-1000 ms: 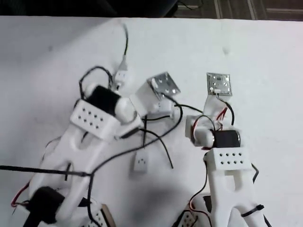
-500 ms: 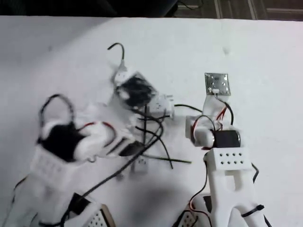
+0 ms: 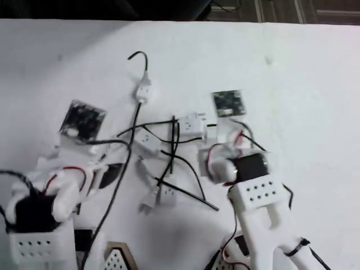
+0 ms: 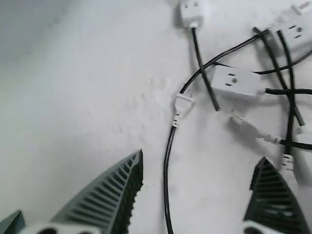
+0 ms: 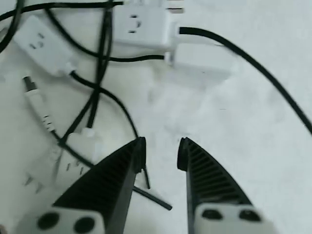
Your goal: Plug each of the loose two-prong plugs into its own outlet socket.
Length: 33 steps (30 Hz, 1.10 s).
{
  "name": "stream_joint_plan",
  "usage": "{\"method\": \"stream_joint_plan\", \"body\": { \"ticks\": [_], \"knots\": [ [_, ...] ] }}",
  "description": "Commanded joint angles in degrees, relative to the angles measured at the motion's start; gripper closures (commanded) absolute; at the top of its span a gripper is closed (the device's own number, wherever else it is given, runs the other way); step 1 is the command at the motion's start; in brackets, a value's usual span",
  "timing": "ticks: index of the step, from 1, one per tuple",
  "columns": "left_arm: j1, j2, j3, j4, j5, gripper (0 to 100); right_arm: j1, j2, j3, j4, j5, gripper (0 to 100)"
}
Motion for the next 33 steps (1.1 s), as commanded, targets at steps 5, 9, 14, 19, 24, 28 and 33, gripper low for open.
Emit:
{"method": "stream_joint_plan", "body": {
  "ticks": [5,9,14,19,24,28,33],
  "knots": [
    [-13.76,-14.55,19.43,-10.81,-0.62,65,-14.64,1.36,-4.48,1.01,-5.27,88.2],
    [-14.46,-16.92,26.73,-14.15,-0.62,65,-19.82,10.24,-8.97,1.01,-10.29,88.2],
    [-14.46,-17.45,34.02,-18.02,-0.62,65,-21.41,22.37,-16.44,1.19,-13.63,88.2],
    [-14.55,-17.98,37.54,-19.87,-0.62,65,-22.55,28.26,-19.69,1.01,-12.84,88.3],
    [-14.46,-18.15,38.07,-19.87,-0.70,65,-27.38,31.78,-20.13,-1.45,-5.98,88.2],
    [-14.46,-18.15,39.21,-20.31,-2.37,65,-28.00,36.88,-20.40,-7.25,-3.52,88.2],
    [-14.46,-18.15,39.38,-20.22,-3.78,65,-27.65,44.18,-20.40,-12.53,-2.37,88.5]
  ]
}}
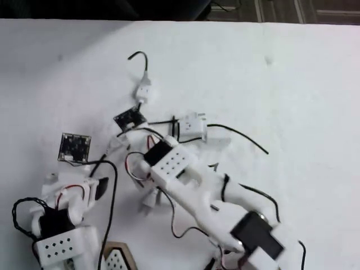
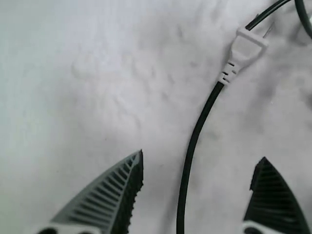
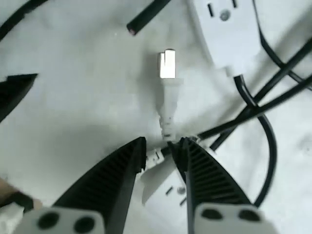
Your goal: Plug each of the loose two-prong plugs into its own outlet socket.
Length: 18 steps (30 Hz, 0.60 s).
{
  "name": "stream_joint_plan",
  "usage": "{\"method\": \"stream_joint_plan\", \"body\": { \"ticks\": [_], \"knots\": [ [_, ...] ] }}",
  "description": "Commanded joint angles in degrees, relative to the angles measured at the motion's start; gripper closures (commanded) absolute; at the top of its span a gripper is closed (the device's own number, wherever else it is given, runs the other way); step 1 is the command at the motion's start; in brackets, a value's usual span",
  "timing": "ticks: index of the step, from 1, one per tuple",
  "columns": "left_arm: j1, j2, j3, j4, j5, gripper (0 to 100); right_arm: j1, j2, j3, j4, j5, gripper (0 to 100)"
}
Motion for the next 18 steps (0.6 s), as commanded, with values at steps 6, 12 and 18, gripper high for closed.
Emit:
{"method": "stream_joint_plan", "body": {
  "ticks": [6,12,18],
  "knots": [
    [-0.13,-0.40,-0.26,-1.32,-0.79,65,2.33,6.37,-2.73,-4.18,1.05,88.9],
    [-0.13,-0.40,-0.26,-1.23,-0.97,65,4.88,3.47,-2.02,-3.56,8.44,98.0],
    [-0.13,-0.40,-0.18,-1.23,-1.05,65,8.92,-4.97,-1.58,2.95,14.77,98.1]
  ]
}}
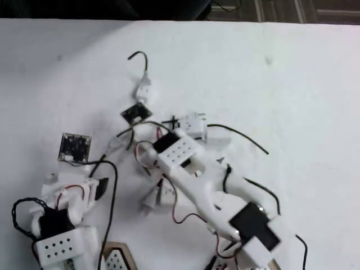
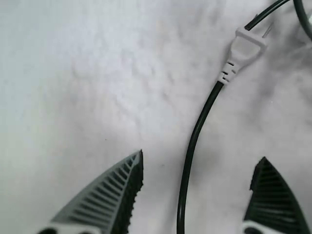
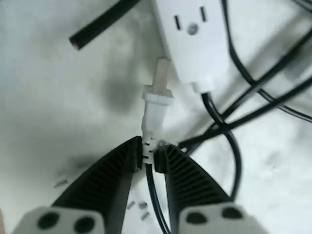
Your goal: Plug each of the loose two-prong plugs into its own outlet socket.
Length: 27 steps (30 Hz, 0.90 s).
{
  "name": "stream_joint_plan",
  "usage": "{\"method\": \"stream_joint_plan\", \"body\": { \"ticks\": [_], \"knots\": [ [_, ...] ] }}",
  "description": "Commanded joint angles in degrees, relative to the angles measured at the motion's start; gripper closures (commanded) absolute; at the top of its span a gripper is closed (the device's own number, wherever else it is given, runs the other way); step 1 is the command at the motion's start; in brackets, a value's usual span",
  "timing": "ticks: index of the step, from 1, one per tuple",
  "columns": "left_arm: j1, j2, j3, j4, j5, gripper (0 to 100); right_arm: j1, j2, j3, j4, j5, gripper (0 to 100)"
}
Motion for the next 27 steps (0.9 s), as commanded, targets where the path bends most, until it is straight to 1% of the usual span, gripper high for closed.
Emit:
{"method": "stream_joint_plan", "body": {
  "ticks": [1,4,7,10,15,16,17,19,24,26,27],
  "knots": [
    [-0.13,-0.40,-0.18,-1.23,-0.70,65,2.95,-7.60,-0.97,4.97,7.47,98.1],
    [-0.04,-0.40,-0.18,-1.23,-0.70,65,6.29,-12.44,-0.79,9.19,18.02,98.1],
    [0.04,-0.40,0.26,-1.41,-0.79,65,11.38,-16.66,2.02,10.51,33.67,98.1],
    [0.13,-0.40,0.35,-1.49,-0.79,65,16.22,-19.65,6.59,10.33,53.01,98.1],
    [0.13,-0.40,0.35,-1.49,-0.79,65,22.55,-21.32,12.75,8.84,91.60,98.1],
    [0.13,-0.40,0.44,-1.49,-0.79,65,23.78,-21.32,13.89,8.13,97.85,98.1],
    [0.13,-0.40,0.44,-1.49,-0.79,65,25.01,-21.32,15.21,7.25,102.24,98.1],
    [0.13,-0.40,0.44,-1.49,-0.79,65,26.77,-21.23,17.41,4.79,106.02,98.1],
    [0.13,-0.40,0.44,-1.49,-0.79,65,29.93,-21.23,21.45,-0.40,111.38,98.1],
    [0.13,-0.40,0.44,-1.49,-0.79,65,30.55,-21.23,21.98,-2.33,112.09,98.1],
    [0.13,-0.40,0.44,-1.49,-0.79,65,30.73,-21.23,22.07,-3.47,111.21,98.1]
  ]
}}
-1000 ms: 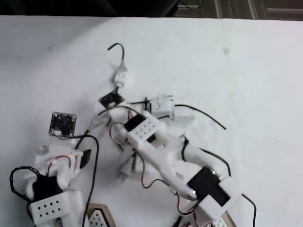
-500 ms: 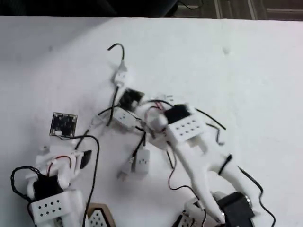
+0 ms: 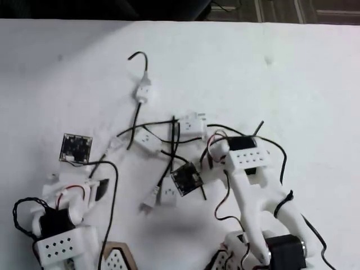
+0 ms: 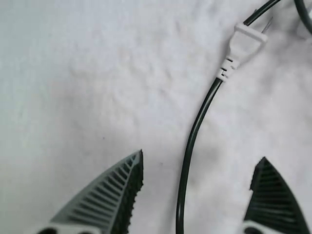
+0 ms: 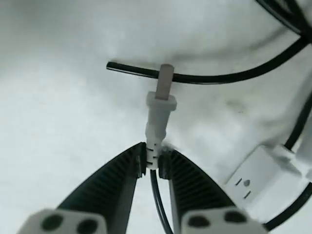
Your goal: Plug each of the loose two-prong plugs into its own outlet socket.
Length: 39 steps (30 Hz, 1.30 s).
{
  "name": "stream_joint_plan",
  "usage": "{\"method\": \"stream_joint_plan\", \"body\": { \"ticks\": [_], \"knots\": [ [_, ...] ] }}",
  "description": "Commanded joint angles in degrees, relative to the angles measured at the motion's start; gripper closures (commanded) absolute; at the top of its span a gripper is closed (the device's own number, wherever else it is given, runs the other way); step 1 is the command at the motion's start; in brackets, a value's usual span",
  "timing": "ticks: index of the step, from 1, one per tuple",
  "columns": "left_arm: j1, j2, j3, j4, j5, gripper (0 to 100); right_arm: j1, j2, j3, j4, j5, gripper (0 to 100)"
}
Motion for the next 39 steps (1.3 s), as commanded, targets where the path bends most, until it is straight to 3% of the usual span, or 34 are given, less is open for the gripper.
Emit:
{"method": "stream_joint_plan", "body": {
  "ticks": [1,11,17,27,29,35,39],
  "knots": [
    [0.13,-0.40,-0.18,-1.49,-0.44,65,1.10,-2.15,-0.18,-3.65,-1.23,98.1],
    [0.13,-0.40,-0.18,-1.58,-0.44,65,0.84,-9.10,-0.18,-6.99,-25.14,80.5],
    [0.13,-0.40,0.00,-2.29,-0.26,65,0.84,-14.64,-0.18,-7.96,-34.99,79.6],
    [0.13,-0.40,0.00,-2.29,-0.26,65,2.77,-20.53,3.78,-7.69,-58.20,79.7],
    [0.13,-0.40,0.00,-2.29,-0.26,65,2.77,-21.58,6.07,-7.52,-66.73,79.7],
    [0.13,-0.40,0.00,-2.29,-0.26,65,1.19,-20.18,7.03,-3.21,-102.95,79.7],
    [0.13,-0.40,0.00,-2.29,-0.35,65,-0.84,-15.87,6.77,-1.89,-114.11,79.7]
  ]
}}
